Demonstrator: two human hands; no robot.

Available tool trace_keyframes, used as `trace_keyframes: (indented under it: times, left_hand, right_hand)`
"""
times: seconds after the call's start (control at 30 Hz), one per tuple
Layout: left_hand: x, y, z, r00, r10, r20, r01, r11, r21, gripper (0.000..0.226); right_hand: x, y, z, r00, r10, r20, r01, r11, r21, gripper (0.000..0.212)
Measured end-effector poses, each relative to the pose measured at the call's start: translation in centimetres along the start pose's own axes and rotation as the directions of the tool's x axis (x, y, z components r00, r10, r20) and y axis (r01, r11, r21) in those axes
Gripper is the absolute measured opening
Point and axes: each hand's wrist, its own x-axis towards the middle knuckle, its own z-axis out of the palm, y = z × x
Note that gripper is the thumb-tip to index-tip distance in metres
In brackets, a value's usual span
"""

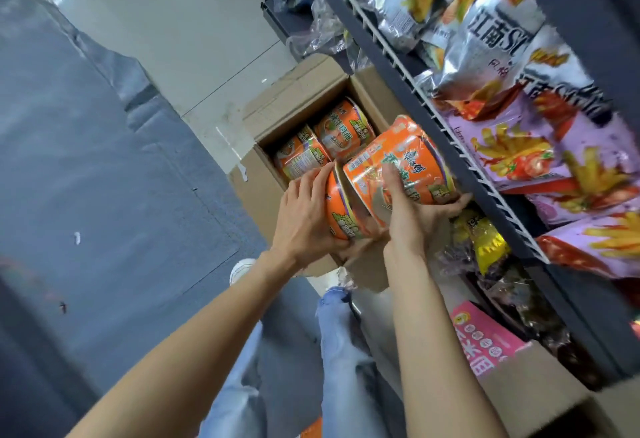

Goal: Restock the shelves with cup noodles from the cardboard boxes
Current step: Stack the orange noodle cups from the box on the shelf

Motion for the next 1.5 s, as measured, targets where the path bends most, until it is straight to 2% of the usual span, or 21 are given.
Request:
trace_keyframes:
  times: [0.1,0.23,0.4,0.47,0.57,0.67,0.8,0.9,1.1,1.2,1.4,1.5]
  left_hand:
    - [-2.6,0.4,-5.4,0.998,0.022,-0.060,-0.024,0.999,-0.037,0.121]
    - [-5.9,1.4,-13.8,0.992,0.097,-0.077,-0.105,0.988,-0.112,0.119]
    - [-6.7,2.4,-24.3,0.957,0.287,-0.040,-0.289,0.954,-0.081,0.118]
    - [-5.8,3.3,-27.3,0.921,0.383,-0.076,-0.387,0.921,-0.045,0.118]
    - [-4.2,5.2,-30.3,0.887,0.444,-0.124,-0.453,0.890,-0.057,0.116]
    - [-2.5,6.5,-31.7,0.854,0.499,-0.147,-0.509,0.860,-0.036,0.115]
    - [0.4,7.6,-33.1,0.858,0.507,-0.085,-0.510,0.860,-0.018,0.119]
    - [3.1,8.3,-33.3,0.835,0.547,-0.060,-0.546,0.837,0.035,0.120]
    - [10.7,11.1,-34.7,0.767,0.637,-0.076,-0.640,0.768,-0.030,0.119]
    - [15.6,12.4,-35.1,0.769,0.639,-0.021,-0.639,0.765,-0.086,0.118]
    - [24.2,14.5,-34.1,0.732,0.671,0.118,-0.626,0.730,-0.273,0.122]
    - [26.8,15.7,-33.0,0.733,0.662,0.153,-0.589,0.732,-0.343,0.123]
  right_hand:
    - [-5.0,-3.1,-1.2,0.995,-0.062,0.082,0.059,0.998,0.029,0.094]
    - [-12.4,-7.0,-1.9,0.978,-0.191,0.082,0.180,0.976,0.118,0.082]
    - [-19.9,-11.6,-1.2,0.960,-0.279,0.003,0.271,0.934,0.231,0.088]
    - [-21.3,-13.6,-0.8,0.953,-0.303,0.000,0.290,0.913,0.287,0.087]
    - [-22.2,-16.6,-0.3,0.940,-0.342,-0.011,0.329,0.892,0.309,0.096]
    - [-21.7,-19.1,0.0,0.922,-0.387,0.019,0.359,0.872,0.332,0.101]
    - [-20.3,-21.7,0.4,0.918,-0.397,0.016,0.379,0.886,0.267,0.111]
    - [-18.9,-23.2,0.8,0.908,-0.416,-0.040,0.415,0.888,0.198,0.110]
    - [-15.0,-26.8,4.1,0.932,-0.347,-0.109,0.362,0.911,0.199,0.111]
    - [-12.7,-29.0,6.4,0.922,-0.337,-0.191,0.374,0.904,0.209,0.107]
    - [-8.6,-32.5,10.8,0.835,-0.342,-0.431,0.448,0.877,0.172,0.116]
    - [-6.7,-34.0,12.0,0.777,-0.399,-0.486,0.484,0.873,0.056,0.121]
